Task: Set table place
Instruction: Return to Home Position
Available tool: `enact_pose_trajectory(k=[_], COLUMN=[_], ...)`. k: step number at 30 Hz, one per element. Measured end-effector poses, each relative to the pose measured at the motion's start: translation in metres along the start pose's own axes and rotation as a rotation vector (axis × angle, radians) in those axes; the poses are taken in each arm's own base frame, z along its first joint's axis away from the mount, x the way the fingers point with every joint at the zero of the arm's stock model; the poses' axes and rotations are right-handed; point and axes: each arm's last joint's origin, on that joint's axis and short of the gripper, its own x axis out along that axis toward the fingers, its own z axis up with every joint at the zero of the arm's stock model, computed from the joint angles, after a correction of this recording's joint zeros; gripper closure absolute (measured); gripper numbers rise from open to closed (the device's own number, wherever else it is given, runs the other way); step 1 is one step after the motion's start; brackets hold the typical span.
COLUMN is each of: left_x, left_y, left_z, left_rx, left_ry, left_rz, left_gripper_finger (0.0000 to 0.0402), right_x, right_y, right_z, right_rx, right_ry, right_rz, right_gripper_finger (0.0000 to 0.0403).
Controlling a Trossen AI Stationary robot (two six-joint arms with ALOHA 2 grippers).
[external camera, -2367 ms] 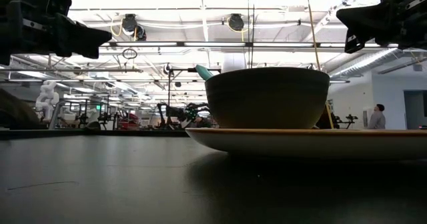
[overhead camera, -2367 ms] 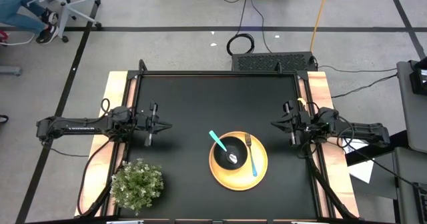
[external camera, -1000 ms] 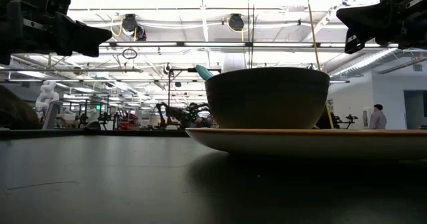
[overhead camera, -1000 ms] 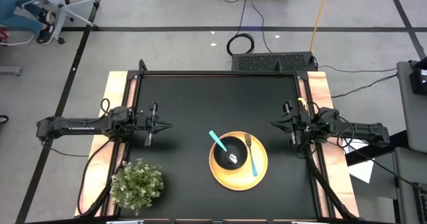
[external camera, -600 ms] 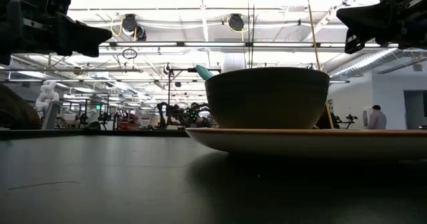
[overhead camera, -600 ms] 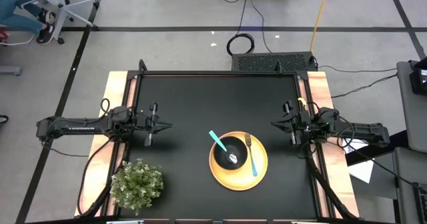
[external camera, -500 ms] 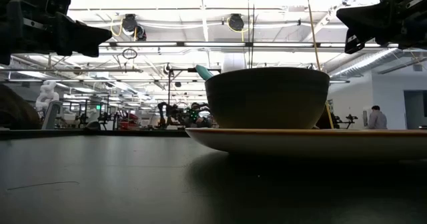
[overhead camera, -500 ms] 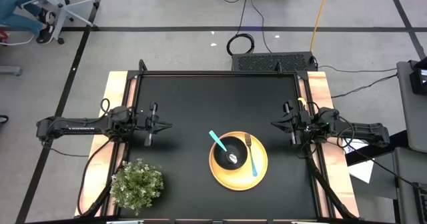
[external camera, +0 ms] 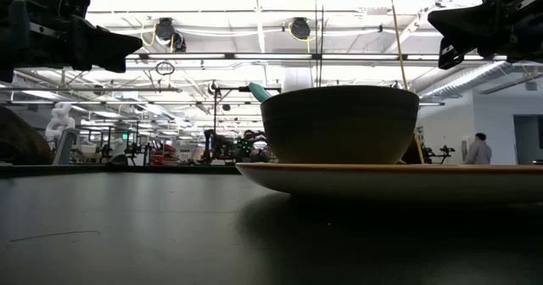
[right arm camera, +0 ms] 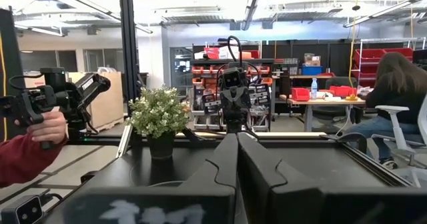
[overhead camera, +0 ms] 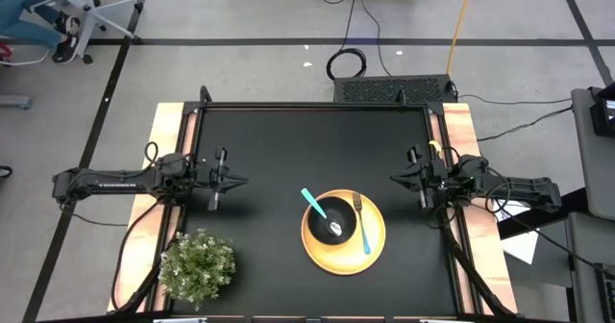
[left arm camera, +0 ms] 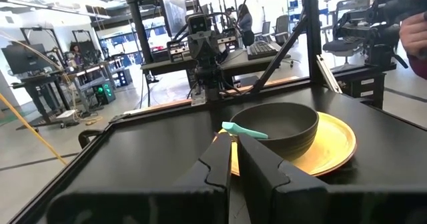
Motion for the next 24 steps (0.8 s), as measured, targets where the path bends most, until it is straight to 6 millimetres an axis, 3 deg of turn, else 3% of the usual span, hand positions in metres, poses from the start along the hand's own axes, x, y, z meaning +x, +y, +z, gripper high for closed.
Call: enact_pose_trajectory(k=[24], left_x=[0.0000], left_y=[0.0000], left_z=[-0.0001], left_rx=[-0.019], left_ry=[0.002], left_rz=[0.000], left_gripper_finger=[0.0369], right_x=[0.0000], right_y=[0.0000], right_z=[-0.0007], right_rx=[0.002], right_ry=[0.007], right_rz=[0.000], right_gripper_finger=[0.0403])
